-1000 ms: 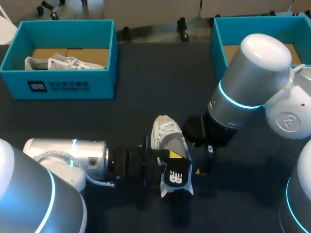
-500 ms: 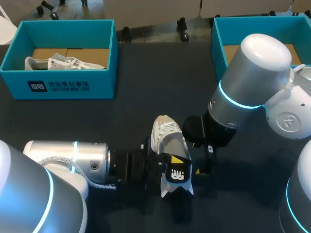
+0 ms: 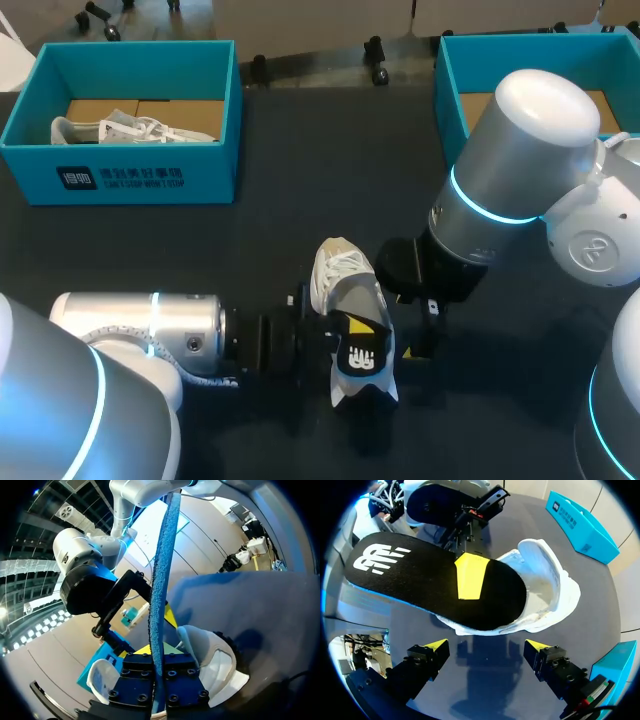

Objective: Take the shoe out of the shoebox, open the shoe tongue, remove and reinsert the insole, then place the shoe into the shoebox

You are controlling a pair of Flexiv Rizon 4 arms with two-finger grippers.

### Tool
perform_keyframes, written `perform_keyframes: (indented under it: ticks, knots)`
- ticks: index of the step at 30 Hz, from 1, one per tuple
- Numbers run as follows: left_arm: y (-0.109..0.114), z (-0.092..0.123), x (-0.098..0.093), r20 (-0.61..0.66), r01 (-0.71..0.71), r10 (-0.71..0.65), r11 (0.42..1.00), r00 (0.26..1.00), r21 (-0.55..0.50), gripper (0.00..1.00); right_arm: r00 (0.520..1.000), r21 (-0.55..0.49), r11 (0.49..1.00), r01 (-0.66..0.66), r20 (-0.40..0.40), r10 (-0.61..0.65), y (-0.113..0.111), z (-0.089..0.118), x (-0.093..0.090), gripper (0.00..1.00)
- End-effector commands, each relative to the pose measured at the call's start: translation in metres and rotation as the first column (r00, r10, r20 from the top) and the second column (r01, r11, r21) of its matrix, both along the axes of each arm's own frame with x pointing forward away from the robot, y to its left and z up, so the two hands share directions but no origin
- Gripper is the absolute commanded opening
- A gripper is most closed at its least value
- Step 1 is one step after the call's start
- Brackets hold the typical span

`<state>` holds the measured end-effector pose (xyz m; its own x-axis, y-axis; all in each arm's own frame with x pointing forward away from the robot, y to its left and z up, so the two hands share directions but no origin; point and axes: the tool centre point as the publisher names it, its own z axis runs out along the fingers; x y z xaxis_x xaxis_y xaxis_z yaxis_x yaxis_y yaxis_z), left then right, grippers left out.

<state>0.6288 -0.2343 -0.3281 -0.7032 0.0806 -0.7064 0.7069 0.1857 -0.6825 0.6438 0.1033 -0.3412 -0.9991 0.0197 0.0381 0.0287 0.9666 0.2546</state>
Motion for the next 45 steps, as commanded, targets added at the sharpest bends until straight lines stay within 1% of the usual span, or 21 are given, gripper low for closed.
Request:
perform_keyframes:
  ticks: [1, 7, 15, 22, 24, 27, 29, 31, 32, 35, 37, 44, 45]
  knots:
    - [-0.003, -0.003, 0.003, 0.022, 0.0, 0.0, 1.0, 1.0, 0.012, 0.0, 1.0, -0.001, 1.0, 0.001, 0.002, -0.001, 0.0, -0.002, -0.001, 1.0]
    - [-0.005, -0.009, 0.009, 0.083, -0.015, 0.012, 0.999, 0.997, 0.031, 0.0, 1.0, -0.001, 1.0, 0.001, 0.002, -0.001, 0.0, -0.002, -0.001, 1.0]
    - [-0.007, -0.016, 0.018, 0.108, -0.032, 0.027, 0.998, 0.994, 0.046, 0.0, 1.0, -0.001, 1.0, 0.001, 0.002, -0.001, 0.0, -0.002, -0.001, 1.0]
    - [-0.005, -0.016, 0.021, 0.128, -0.04, 0.034, 0.998, 0.991, 0.044, 0.0, 1.0, -0.001, 1.0, 0.001, 0.002, -0.001, 0.0, -0.002, -0.001, 1.0]
    - [-0.003, -0.014, 0.02, 0.124, -0.04, 0.034, 0.998, 0.992, 0.04, 0.0, 1.0, -0.001, 1.0, 0.001, 0.002, -0.001, 0.0, -0.002, -0.001, 1.0]
    - [-0.001, -0.01, 0.016, 0.078, -0.035, 0.032, 0.999, 0.996, 0.038, 0.0, 1.0, -0.001, 1.0, 0.001, 0.002, -0.001, 0.0, -0.002, -0.001, 1.0]
    - [0.0, -0.007, 0.014, 0.061, -0.033, 0.031, 0.999, 0.998, 0.037, 0.26, 1.0, -0.001, 1.0, 0.001, 0.002, -0.001, 0.0, -0.002, -0.001, 1.0]
    - [0.001, -0.004, 0.011, 0.063, -0.032, 0.029, 0.999, 0.998, 0.037, 0.32, 1.0, -0.001, 1.0, 0.001, 0.002, -0.001, 0.0, -0.002, -0.001, 1.0]
    - [0.001, -0.002, 0.01, 0.062, -0.032, 0.03, 0.999, 0.998, 0.038, 0.34, 1.0, -0.001, 1.0, 0.001, 0.002, -0.001, 0.0, -0.002, -0.001, 1.0]
    - [0.002, 0.003, 0.006, 0.041, -0.047, 0.045, 0.998, 0.998, 0.047, 0.35, 1.0, -0.001, 1.0, 0.001, 0.002, -0.001, 0.0, -0.002, -0.001, 1.0]
    - [0.001, 0.006, 0.005, 0.035, -0.054, 0.053, 0.997, 0.998, 0.046, 0.31, 1.0, -0.001, 1.0, 0.001, 0.002, -0.001, 0.0, -0.002, -0.001, 1.0]
    - [-0.001, 0.013, -0.004, 0.007, -0.089, 0.088, 0.994, 0.996, 0.064, 0.29, 1.0, -0.001, 1.0, 0.001, 0.002, -0.001, 0.0, -0.002, -0.001, 1.0]
    - [-0.001, 0.013, -0.005, 0.008, -0.09, 0.089, 0.994, 0.996, 0.064, 0.27, 1.0, -0.001, 1.0, 0.001, 0.002, -0.001, 0.0, -0.002, -0.001, 1.0]
